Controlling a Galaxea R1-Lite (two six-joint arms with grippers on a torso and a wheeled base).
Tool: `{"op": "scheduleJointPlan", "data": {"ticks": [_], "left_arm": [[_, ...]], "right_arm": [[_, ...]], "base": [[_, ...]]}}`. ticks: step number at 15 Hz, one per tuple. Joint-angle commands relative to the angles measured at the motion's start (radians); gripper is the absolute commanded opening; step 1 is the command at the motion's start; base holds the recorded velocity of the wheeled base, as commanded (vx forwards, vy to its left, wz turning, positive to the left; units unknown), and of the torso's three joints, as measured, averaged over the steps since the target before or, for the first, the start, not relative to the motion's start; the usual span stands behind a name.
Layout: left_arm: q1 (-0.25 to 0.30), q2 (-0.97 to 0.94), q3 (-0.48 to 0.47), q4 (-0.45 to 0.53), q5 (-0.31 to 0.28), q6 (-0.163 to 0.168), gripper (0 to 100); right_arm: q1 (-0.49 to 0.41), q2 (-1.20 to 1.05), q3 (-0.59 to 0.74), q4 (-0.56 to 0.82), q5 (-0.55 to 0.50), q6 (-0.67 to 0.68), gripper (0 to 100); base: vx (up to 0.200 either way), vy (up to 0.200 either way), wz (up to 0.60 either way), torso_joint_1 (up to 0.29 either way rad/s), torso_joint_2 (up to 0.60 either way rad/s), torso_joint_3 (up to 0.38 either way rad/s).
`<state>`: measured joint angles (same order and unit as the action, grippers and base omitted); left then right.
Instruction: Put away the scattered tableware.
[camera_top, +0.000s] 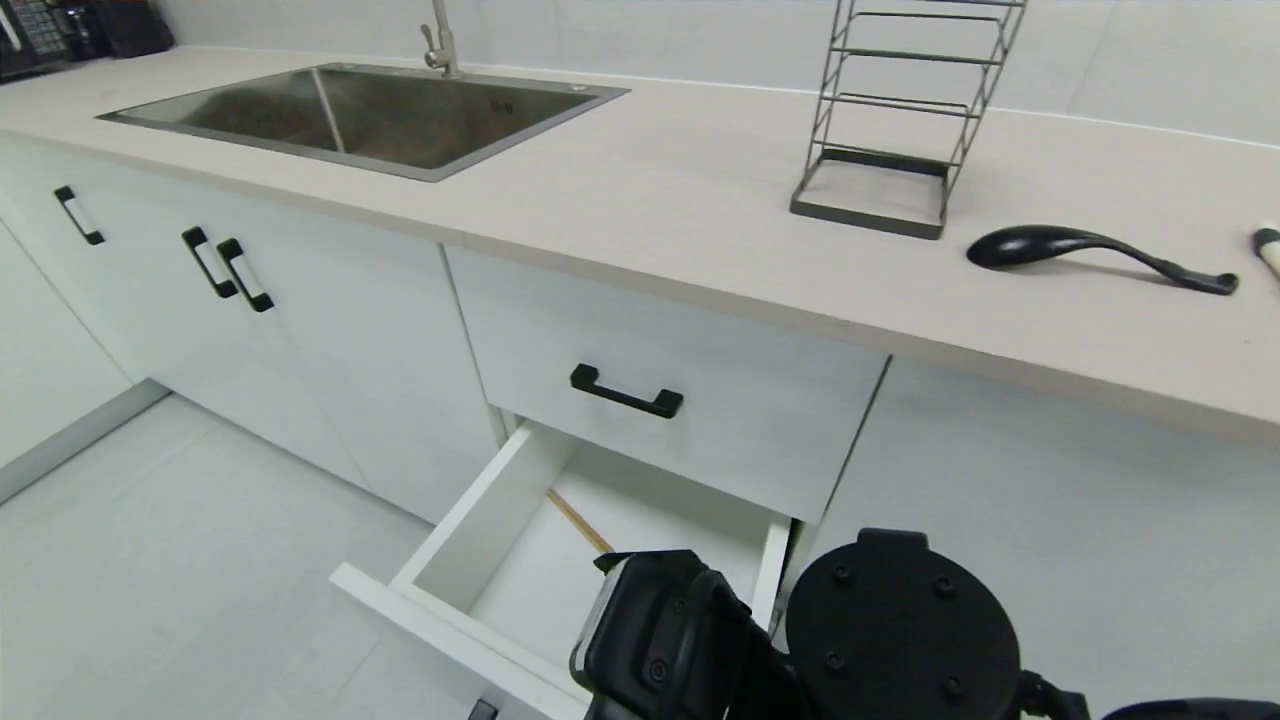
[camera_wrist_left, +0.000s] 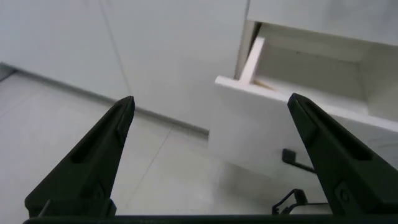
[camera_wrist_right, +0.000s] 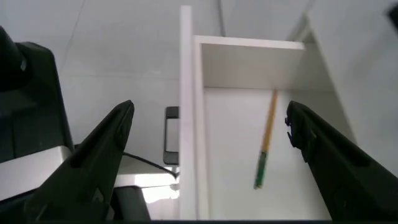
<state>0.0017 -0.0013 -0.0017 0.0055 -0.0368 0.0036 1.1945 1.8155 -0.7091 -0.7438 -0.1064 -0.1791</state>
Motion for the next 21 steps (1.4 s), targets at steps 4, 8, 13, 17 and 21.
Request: {"op": "scheduleJointPlan", "data": {"ticks": [4,8,13,17,21], "left_arm": [[0.0,0.001,0.0,-0.001,0.0,0.001,100],[0.0,0.001,0.0,-0.001,0.0,0.001,100],[0.0,0.001,0.0,-0.001,0.0,-0.001,100],[0.0,0.001,0.0,-0.001,0.0,0.001,100],[0.0,0.001,0.0,-0.001,0.0,-0.001,100]], "right_arm": [[0.01,0.001,0.0,0.0,0.001,0.006,100],[0.016,0.001,0.004,0.001,-0.001,0.026,100],[0.027,-0.016,0.011,0.011,-0.039,0.052,100],[0.031,-0.047,0.023,0.034,-0.079,0.047,100],[0.033,-0.067,0.023,0.052,-0.119,0.044,100]], "base": [[0.0,0.0,0.0,0.171,-0.54,-0.297],[0.0,0.0,-0.15,0.127,-0.35,-0.209],[0.0,0.0,-0.48,0.019,-0.04,-0.021],[0.0,0.0,0.0,0.0,0.0,0.0],[0.0,0.0,0.0,0.035,-0.08,-0.049]]}}
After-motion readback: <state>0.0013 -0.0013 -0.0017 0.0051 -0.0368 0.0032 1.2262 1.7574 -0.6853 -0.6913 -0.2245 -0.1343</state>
